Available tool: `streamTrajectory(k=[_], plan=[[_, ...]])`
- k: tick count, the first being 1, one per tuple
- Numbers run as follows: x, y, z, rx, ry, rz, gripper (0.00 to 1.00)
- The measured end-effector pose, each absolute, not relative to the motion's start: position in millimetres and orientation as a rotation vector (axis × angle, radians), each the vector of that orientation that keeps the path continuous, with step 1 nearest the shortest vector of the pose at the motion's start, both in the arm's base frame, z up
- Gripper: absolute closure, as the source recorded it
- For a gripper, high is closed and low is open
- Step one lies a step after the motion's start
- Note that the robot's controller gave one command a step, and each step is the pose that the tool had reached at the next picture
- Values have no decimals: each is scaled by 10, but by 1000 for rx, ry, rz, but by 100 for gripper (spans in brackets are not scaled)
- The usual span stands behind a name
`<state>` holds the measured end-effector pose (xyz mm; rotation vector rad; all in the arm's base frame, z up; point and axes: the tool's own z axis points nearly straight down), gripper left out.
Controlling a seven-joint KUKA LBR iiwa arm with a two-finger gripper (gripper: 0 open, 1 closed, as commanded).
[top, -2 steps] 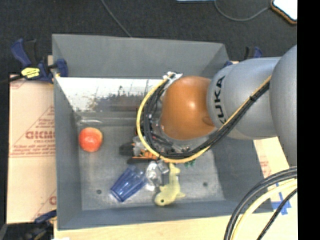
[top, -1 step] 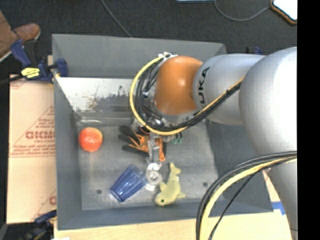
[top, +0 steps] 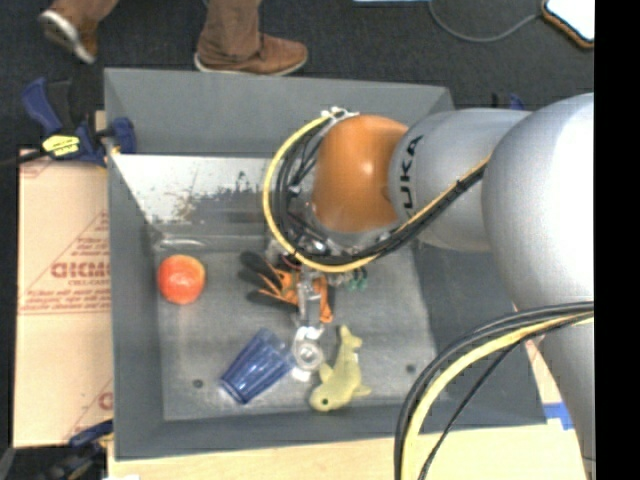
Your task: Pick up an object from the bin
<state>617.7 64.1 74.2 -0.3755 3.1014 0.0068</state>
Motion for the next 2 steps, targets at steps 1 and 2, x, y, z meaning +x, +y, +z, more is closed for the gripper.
streamTrajectory(k=[1, 2], plan=[[6219, 658, 776, -378, 3097, 7, 100], [6220, 657, 777, -377, 3097, 7, 100]])
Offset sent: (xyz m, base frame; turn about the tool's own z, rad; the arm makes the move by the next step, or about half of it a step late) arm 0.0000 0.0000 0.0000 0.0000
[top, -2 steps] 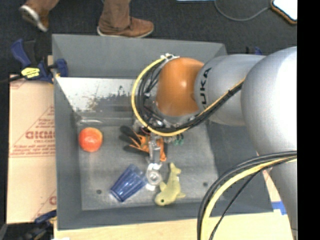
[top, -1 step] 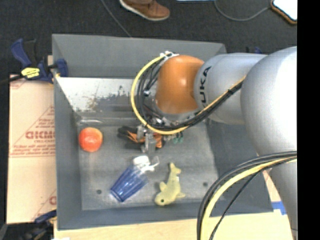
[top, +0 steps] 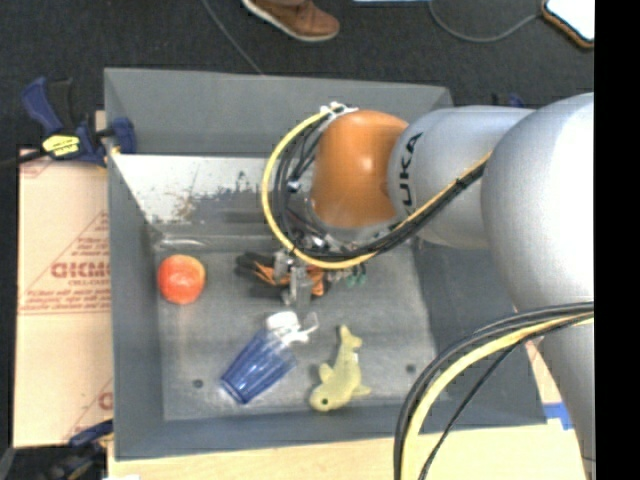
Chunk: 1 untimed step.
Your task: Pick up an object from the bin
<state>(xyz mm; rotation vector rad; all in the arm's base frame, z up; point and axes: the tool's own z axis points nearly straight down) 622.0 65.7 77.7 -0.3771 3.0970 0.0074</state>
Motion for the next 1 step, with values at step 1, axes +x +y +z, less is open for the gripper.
streamTrajectory(k=[1], plan=[[6205, 652, 947, -376, 3101, 7, 100]])
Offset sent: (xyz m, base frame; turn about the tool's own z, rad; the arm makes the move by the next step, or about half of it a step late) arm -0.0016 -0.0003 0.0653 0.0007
